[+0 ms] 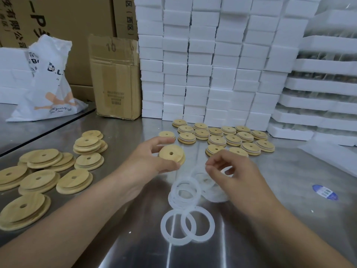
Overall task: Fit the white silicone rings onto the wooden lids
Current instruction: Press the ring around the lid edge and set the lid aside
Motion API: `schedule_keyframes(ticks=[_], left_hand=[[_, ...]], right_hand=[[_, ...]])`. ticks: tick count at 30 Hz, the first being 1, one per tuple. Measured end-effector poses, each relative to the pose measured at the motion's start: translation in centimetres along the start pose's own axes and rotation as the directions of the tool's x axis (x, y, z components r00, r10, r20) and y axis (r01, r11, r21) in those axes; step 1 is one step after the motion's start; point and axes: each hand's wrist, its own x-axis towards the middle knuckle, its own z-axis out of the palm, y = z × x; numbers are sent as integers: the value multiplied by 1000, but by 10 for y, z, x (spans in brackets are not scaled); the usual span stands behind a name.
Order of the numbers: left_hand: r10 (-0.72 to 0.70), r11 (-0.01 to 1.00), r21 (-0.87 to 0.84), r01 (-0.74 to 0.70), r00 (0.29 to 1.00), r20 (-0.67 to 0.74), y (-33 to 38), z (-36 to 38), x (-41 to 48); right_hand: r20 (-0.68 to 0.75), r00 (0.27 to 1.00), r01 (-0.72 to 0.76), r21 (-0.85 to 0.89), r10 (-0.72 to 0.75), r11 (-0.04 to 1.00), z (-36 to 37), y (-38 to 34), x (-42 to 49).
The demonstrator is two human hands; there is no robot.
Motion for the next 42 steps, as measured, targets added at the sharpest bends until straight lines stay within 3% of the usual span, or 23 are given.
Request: schedule_keyframes(ticks=[4, 8, 14, 18, 22, 29, 34, 42], left_hand=[[-50, 973, -218, 69, 995, 90, 0, 4, -4], [-81, 955, -276, 111, 989, 121, -4, 9, -12], [-160, 867, -436, 242, 963, 217, -3, 18, -11], [-161, 857, -448, 254, 959, 234, 2, 22, -14], [-109, 898, -380, 220, 950, 294, 8, 24, -20], [122, 987, -133, -93, 967, 224, 7, 33, -23], [142, 990, -34, -138, 962, 234, 5, 39, -28], [158, 987, -11, -159, 966, 204, 6, 42, -30]], right_hand=[[-74, 997, -21, 100, 28, 995, -5, -4, -2], [-145, 987, -39, 164, 63, 986, -8, -8, -3], [-85, 993, -64, 187, 81, 980, -2, -14, -6], [-29, 997, -68, 258, 78, 964, 1, -20, -9], [-49, 996, -53, 320, 72, 946, 2, -23, -8], [-129, 991, 6, 252, 28, 968, -2, -20, -3], [-118, 993, 12, 251, 19, 968, -3, -20, -2], [-93, 995, -7, 275, 34, 961, -3, -22, -2]])
